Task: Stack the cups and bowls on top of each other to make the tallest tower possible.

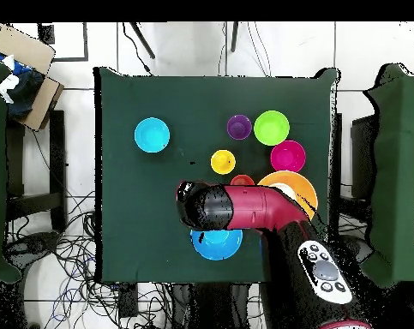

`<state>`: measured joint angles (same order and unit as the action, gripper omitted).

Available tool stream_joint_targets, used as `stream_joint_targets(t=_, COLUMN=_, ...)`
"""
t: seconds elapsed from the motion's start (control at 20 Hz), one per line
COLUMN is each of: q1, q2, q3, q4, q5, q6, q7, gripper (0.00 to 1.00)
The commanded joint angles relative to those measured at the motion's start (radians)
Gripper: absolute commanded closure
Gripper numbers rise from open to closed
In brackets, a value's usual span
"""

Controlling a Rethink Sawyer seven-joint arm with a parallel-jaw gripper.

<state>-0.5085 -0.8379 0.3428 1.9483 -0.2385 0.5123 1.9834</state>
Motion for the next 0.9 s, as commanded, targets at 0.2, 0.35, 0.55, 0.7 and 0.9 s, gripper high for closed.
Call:
stream_joint_targets(t=0.2, q1=-0.038, q2=0.041, q3=0.050, q4=0.047, q5=-0.068, q6=0.045, q7=-0.085, gripper=0.00)
stream_joint_targets(t=0.35, q1=-0.048, q2=0.052, q3=0.053, q4=0.045, q5=-0.076, q6=0.037, q7=-0.093, gripper=0.00)
stream_joint_targets(t=0.55, q1=-0.069, q2=0.057, q3=0.066, q4=0.031, q5=-0.082, q6=0.058, q7=-0.121, gripper=0.00)
stream_joint_targets(t=0.7, q1=-0.095, q2=0.056, q3=0.076, q4=0.033, q5=-0.084, q6=0.069, q7=-0.144, gripper=0.00)
stream_joint_targets(t=0.9, q1=-0.124, q2=0.071, q3=0.091, q4=0.019, q5=-0.096, q6=0.080, q7=-0.167, gripper=0.00)
